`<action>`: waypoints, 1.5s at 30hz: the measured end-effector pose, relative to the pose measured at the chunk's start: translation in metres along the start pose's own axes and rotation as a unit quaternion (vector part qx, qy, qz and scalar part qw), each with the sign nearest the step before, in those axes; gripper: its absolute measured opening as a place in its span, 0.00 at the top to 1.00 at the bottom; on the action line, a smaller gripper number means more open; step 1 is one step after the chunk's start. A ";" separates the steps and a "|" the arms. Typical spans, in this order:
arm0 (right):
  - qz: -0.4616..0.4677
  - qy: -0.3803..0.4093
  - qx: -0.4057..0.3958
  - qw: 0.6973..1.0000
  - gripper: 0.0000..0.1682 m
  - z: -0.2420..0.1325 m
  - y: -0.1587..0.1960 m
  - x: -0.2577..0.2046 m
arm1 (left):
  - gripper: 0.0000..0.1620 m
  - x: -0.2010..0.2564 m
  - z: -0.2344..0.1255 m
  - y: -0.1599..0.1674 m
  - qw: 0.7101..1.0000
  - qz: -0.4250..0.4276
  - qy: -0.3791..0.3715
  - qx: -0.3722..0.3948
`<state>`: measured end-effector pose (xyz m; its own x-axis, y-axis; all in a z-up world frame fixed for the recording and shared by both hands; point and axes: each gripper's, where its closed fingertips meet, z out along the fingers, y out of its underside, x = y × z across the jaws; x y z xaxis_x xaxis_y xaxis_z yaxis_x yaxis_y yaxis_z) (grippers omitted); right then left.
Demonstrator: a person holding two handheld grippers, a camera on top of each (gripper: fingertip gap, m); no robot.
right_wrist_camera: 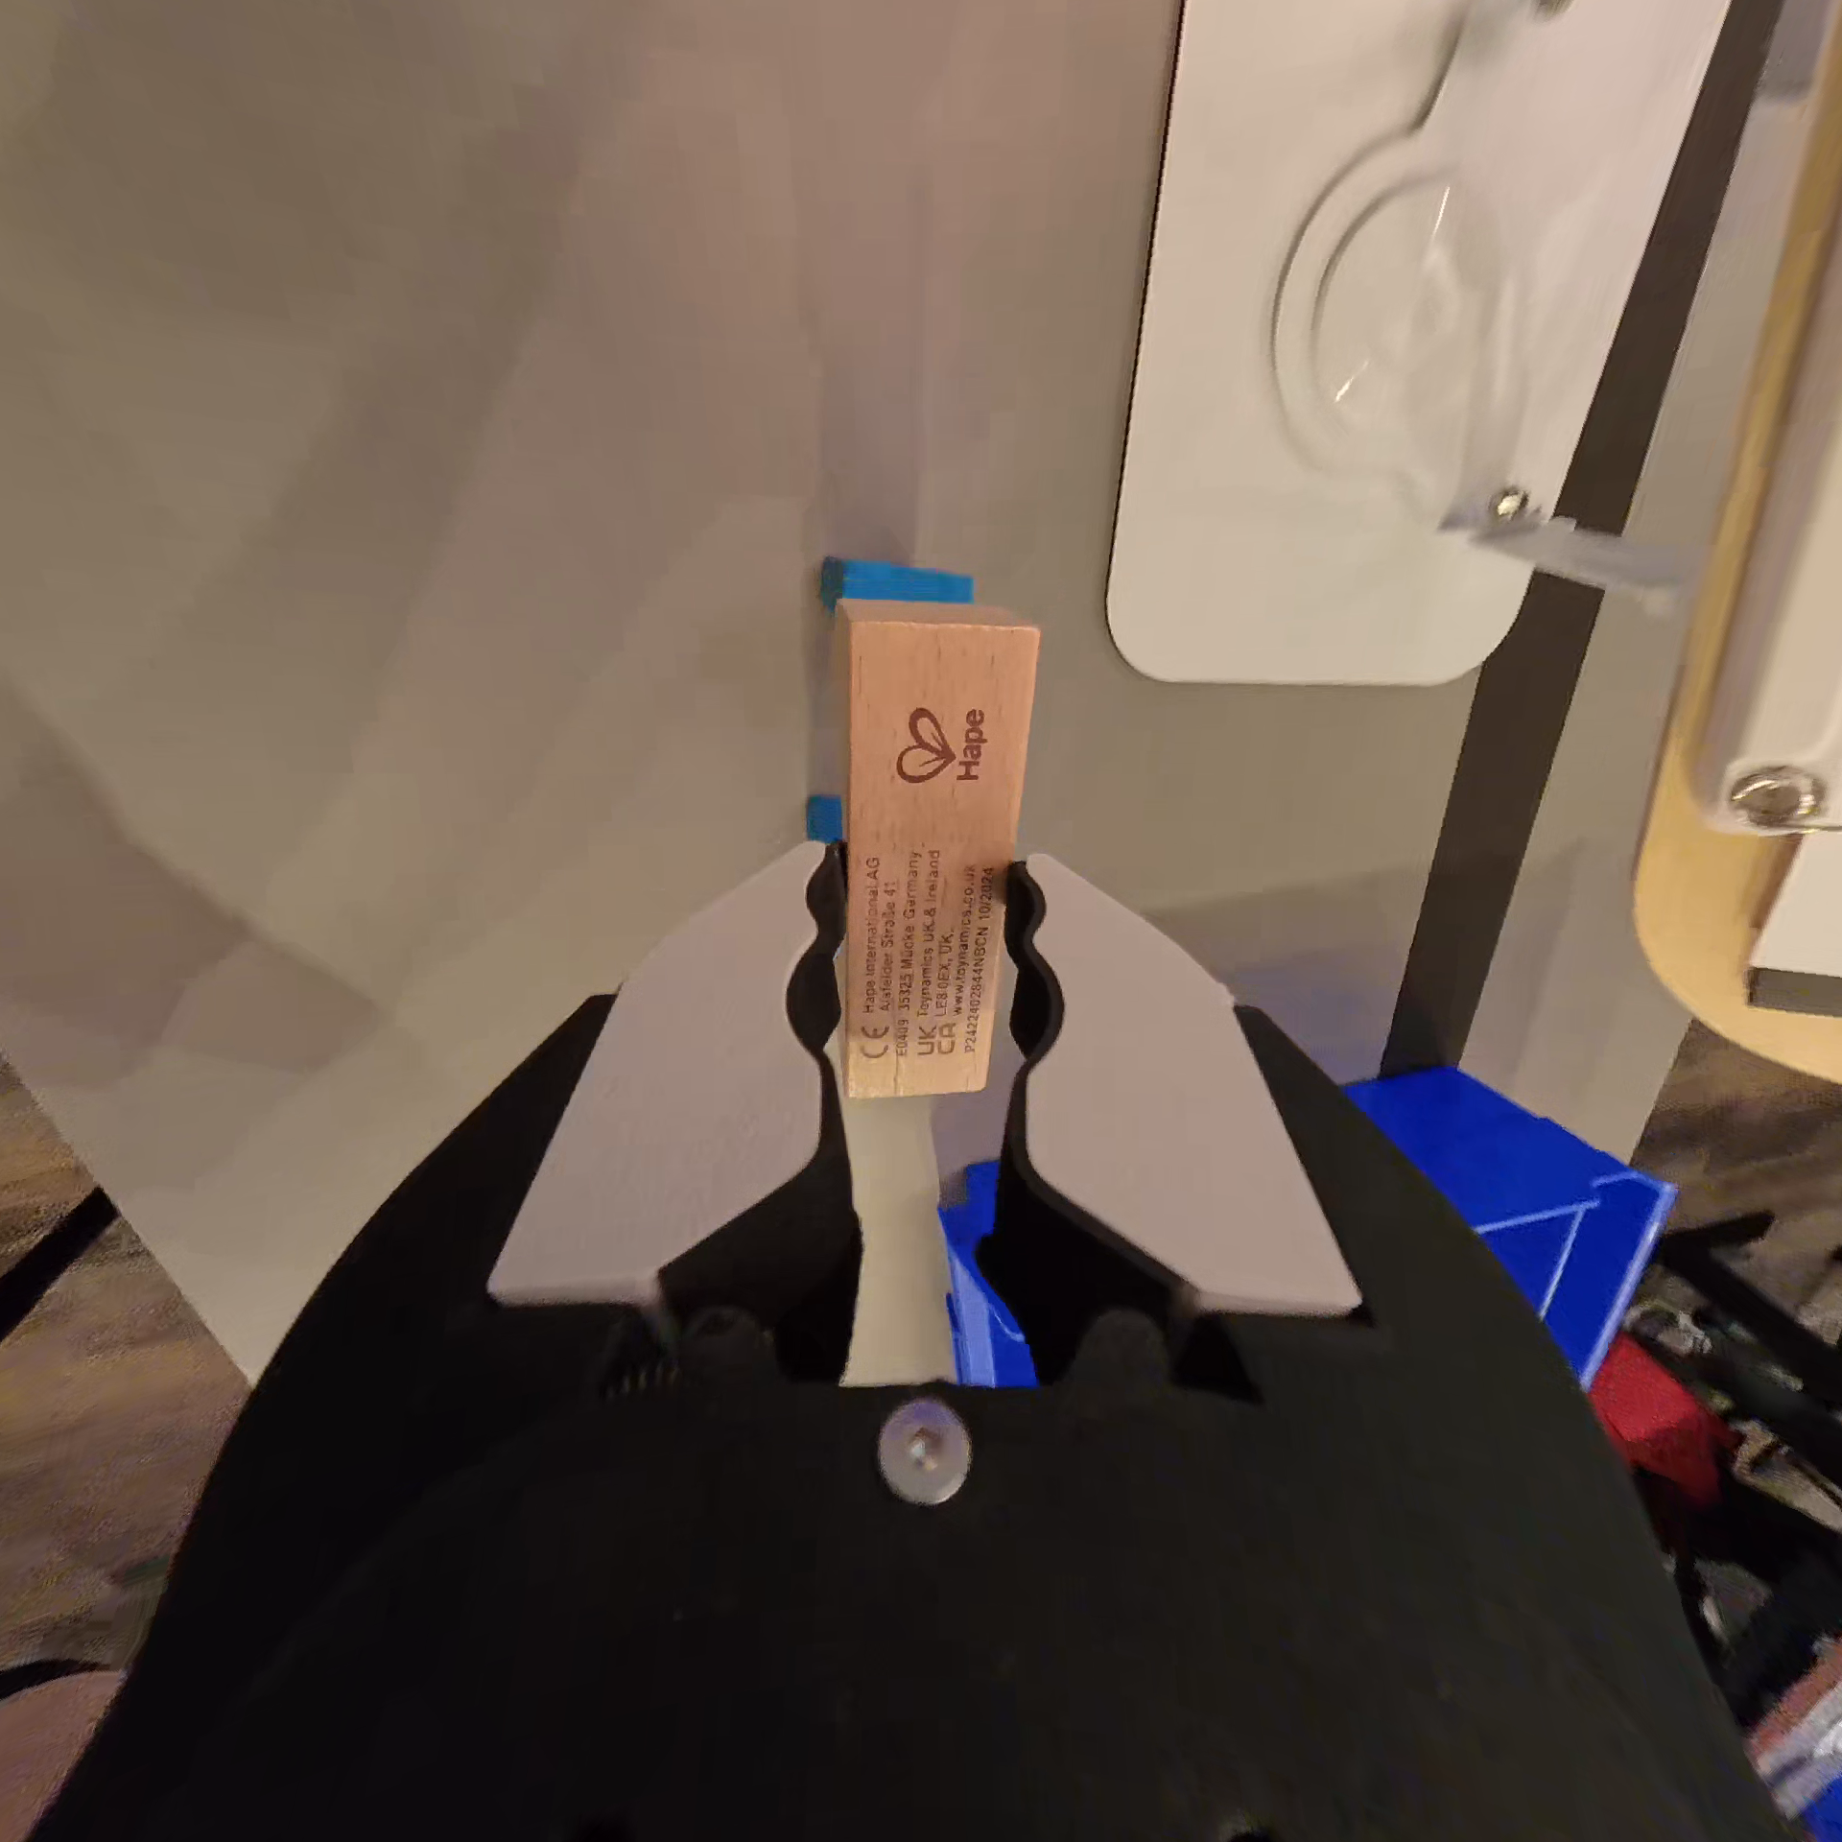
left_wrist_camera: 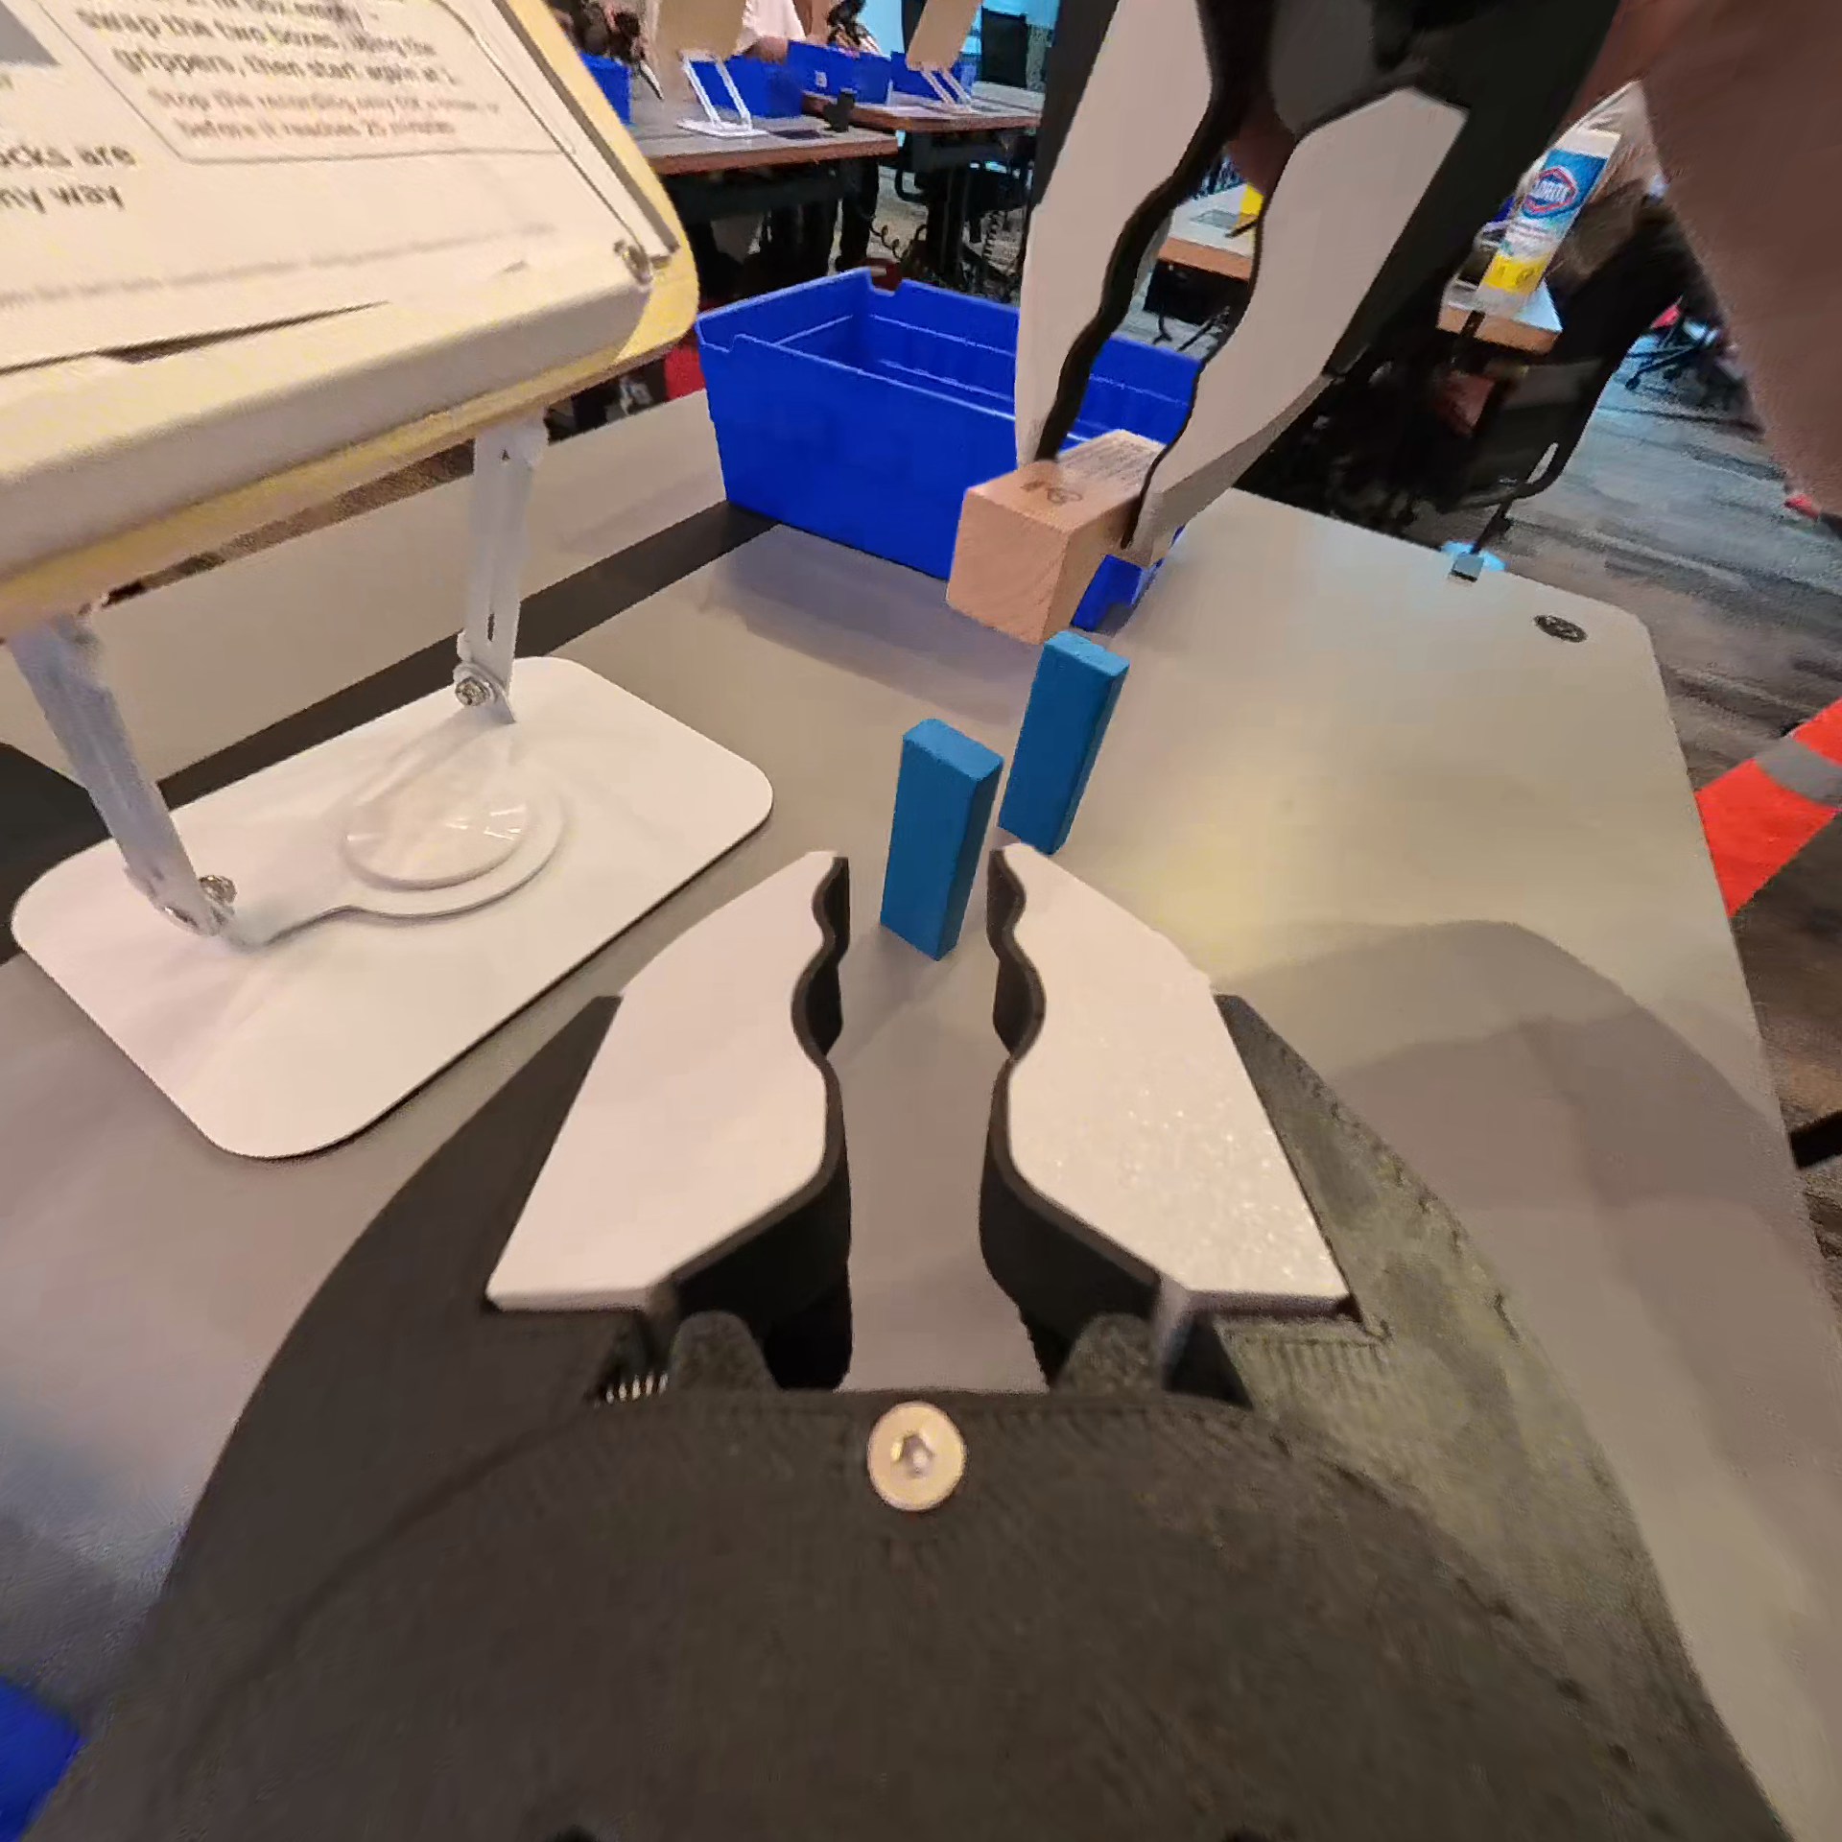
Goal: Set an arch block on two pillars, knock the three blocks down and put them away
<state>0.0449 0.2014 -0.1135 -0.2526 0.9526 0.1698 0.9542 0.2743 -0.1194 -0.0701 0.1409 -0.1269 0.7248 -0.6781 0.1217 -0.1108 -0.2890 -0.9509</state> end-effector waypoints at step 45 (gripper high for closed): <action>0.086 0.049 0.089 0.991 0.73 -0.023 0.007 0.004 | 0.88 -0.003 0.001 0.008 1.000 -0.011 0.006 -0.002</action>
<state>0.0541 0.2037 -0.0910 -0.0628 0.9725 0.2241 0.9360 0.1353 -0.3250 -0.0730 0.1413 -0.1356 0.7195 -0.6790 0.1459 -0.0981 -0.3072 -0.9466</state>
